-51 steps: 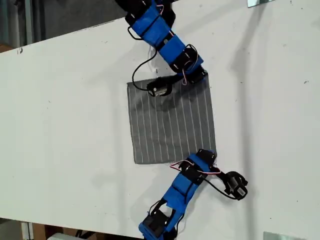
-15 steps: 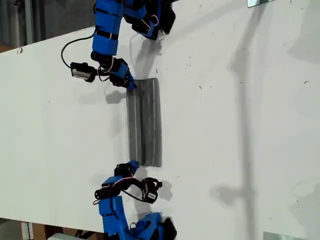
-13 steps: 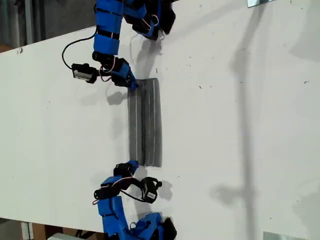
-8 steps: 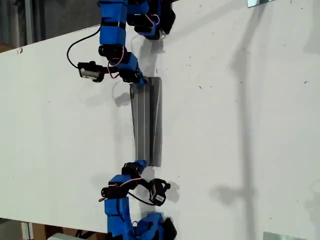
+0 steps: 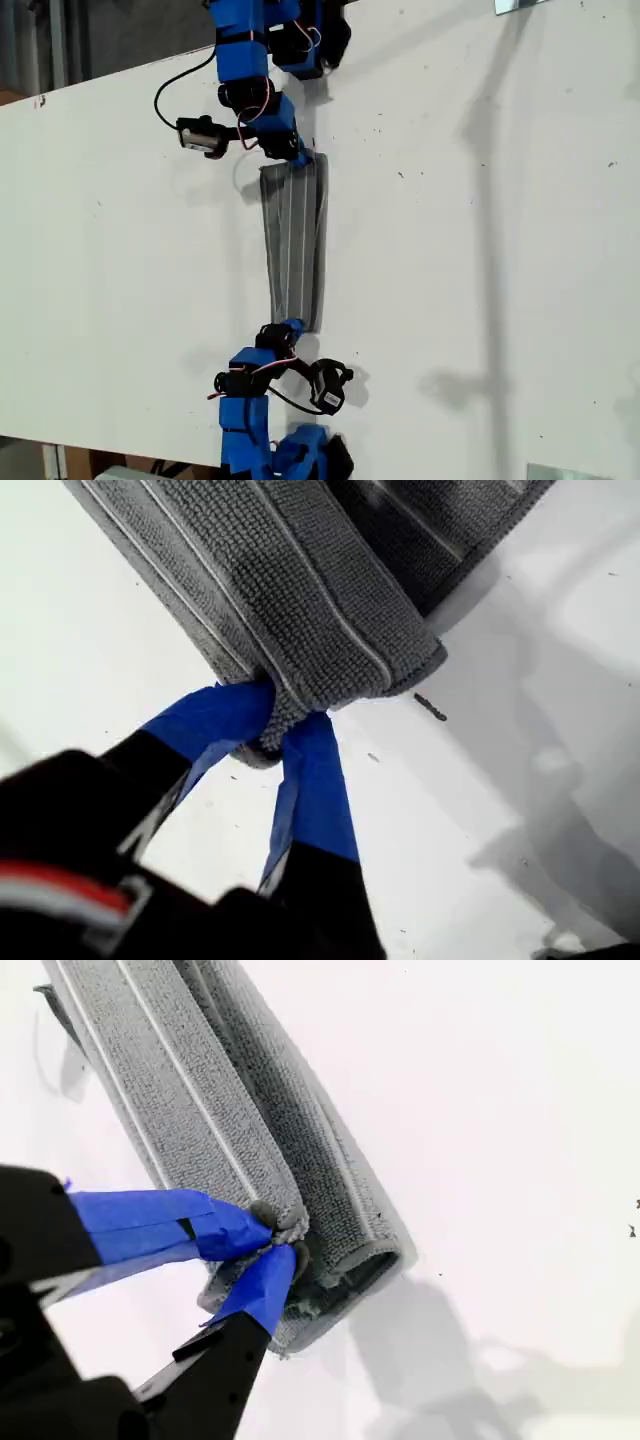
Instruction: Grasp corners of a square towel and fold twice.
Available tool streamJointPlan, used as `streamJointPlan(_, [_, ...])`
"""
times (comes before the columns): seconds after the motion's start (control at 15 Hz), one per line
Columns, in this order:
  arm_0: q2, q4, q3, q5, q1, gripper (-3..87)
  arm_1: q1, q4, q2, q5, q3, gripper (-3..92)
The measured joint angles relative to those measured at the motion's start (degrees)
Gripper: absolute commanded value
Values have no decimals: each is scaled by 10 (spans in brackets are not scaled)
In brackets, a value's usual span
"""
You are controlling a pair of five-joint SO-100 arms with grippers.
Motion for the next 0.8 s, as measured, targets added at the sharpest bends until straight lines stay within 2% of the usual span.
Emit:
streamJointPlan(0.07, [0,3,1,5,0,66,0,1,-1,0,2,282])
streamJointPlan(0.13, [-1,9,2,12,0,189,0,9,-1,0,2,296])
streamJointPlan(0.27, [-1,11,2,15,-2,219,0,11,-1,0,3,301])
streamJointPlan(0.33, [-1,11,2,15,-1,284,0,14,-1,0,3,303])
streamJointPlan(0.53, [18,33,2,15,-1,277,1,23,7,0,3,289])
streamJointPlan(0.8, [102,76,14,17,-25,271,65,31,15,-40,18,349])
